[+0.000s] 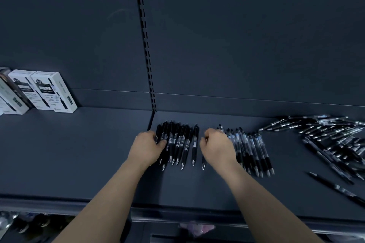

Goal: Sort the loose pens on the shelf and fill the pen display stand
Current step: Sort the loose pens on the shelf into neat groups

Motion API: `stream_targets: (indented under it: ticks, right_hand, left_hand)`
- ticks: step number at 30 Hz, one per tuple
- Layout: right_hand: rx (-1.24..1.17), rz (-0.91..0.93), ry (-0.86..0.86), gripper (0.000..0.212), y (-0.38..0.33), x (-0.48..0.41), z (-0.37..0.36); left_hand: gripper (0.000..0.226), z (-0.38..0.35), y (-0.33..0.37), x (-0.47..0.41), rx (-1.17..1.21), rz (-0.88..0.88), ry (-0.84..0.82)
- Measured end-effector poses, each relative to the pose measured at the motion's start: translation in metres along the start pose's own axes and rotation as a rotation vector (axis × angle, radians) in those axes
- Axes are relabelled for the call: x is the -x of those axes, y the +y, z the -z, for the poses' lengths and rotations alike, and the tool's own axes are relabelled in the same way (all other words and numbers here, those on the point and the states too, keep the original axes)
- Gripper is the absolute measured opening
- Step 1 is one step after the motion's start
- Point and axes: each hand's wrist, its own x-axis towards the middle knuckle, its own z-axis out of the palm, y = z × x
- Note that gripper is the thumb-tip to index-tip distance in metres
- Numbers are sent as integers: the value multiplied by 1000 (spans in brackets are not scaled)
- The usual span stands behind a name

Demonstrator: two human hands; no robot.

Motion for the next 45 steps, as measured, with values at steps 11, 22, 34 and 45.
stream_targets:
  ticks: [11, 22, 34, 45]
  right_hand:
    - [1, -18, -149, 24, -13, -4, -17]
    - [11, 127, -22, 34, 4, 14, 22]
    - [75, 48, 174, 38, 143, 65, 100]
    - [133, -89, 163, 30, 296, 85, 176]
  left_hand:
    - [28, -1, 2, 2, -68, -19, 23]
    - [28, 1, 50, 23, -188, -240, 135]
    - [36, -80, 175, 77, -92, -629, 34]
    - [46, -190, 289, 122, -183, -786, -243]
